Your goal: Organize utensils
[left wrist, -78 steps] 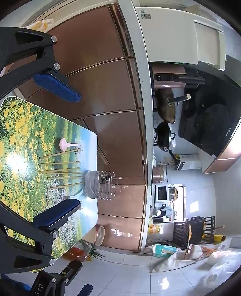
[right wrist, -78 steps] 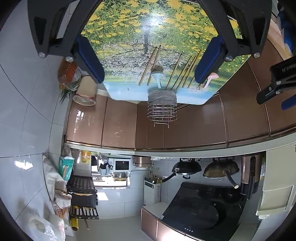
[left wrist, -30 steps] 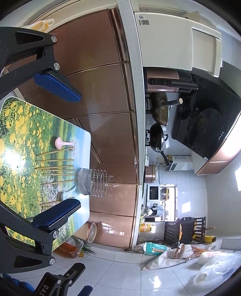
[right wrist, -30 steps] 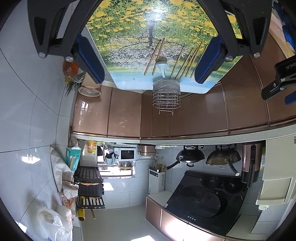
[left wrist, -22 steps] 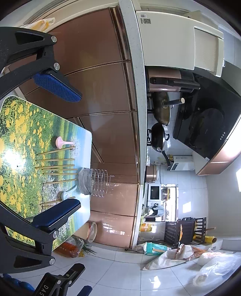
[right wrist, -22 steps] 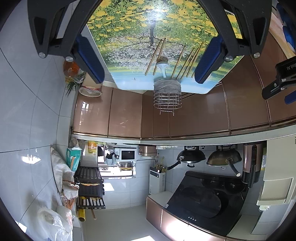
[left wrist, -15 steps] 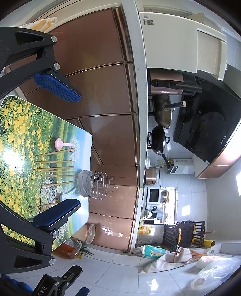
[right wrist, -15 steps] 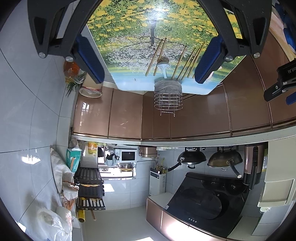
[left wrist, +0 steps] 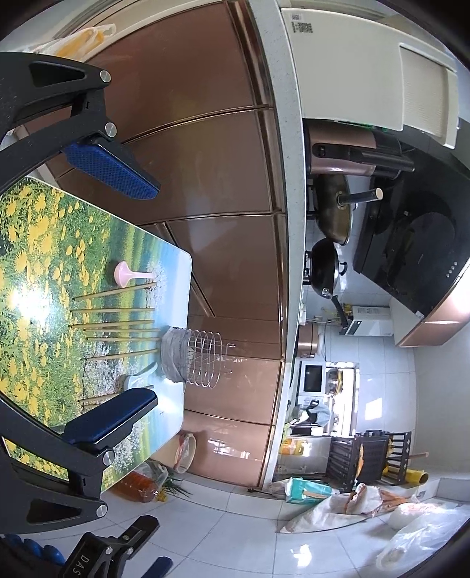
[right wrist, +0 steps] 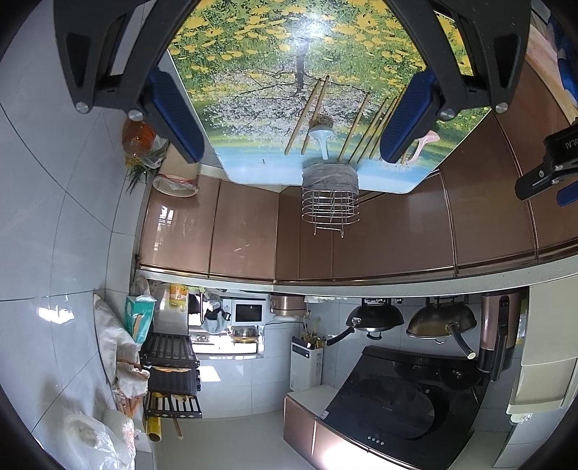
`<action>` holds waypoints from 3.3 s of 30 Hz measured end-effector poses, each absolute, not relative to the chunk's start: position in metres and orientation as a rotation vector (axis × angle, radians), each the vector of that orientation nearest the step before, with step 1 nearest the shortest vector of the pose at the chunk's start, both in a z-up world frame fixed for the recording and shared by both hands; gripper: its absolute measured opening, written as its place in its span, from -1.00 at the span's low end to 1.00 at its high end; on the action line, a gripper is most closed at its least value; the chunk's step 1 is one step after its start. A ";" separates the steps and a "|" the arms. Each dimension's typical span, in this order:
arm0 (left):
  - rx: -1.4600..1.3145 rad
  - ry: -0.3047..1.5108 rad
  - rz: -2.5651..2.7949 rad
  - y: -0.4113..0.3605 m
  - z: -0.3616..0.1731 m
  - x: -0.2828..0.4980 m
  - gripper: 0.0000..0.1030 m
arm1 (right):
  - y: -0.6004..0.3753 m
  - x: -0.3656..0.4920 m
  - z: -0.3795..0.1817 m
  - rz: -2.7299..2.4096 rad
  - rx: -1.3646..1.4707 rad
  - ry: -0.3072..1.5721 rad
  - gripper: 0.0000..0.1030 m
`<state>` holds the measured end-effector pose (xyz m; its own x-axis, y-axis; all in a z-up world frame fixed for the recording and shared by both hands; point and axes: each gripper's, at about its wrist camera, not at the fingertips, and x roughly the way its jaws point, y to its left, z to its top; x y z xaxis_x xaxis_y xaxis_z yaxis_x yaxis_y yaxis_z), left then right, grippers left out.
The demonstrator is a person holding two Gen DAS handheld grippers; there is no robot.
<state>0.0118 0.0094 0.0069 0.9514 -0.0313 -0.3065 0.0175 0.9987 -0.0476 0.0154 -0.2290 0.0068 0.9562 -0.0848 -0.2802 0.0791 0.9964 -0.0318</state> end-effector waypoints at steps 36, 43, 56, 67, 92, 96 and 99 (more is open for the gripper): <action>-0.002 0.410 0.002 0.007 -0.020 0.088 0.99 | -0.230 0.095 -0.012 -0.075 -0.045 0.405 0.92; 0.003 0.480 0.013 0.020 -0.026 0.122 0.99 | -0.233 0.124 -0.014 -0.044 -0.023 0.460 0.92; -0.032 0.665 -0.015 0.058 -0.030 0.212 0.99 | -0.255 0.197 0.001 0.016 -0.016 0.539 0.92; -0.027 0.941 -0.217 0.020 -0.061 0.301 0.50 | -0.272 0.283 -0.020 0.114 0.041 0.752 0.87; -0.052 1.344 -0.338 -0.059 -0.162 0.413 -0.54 | -0.263 0.420 -0.143 0.223 0.141 1.213 -0.38; -0.045 1.362 -0.318 -0.058 -0.170 0.420 -0.60 | -0.263 0.427 -0.149 0.225 0.131 1.234 -0.53; -0.039 1.369 -0.313 -0.059 -0.173 0.423 -0.66 | -0.263 0.431 -0.152 0.228 0.126 1.247 -0.58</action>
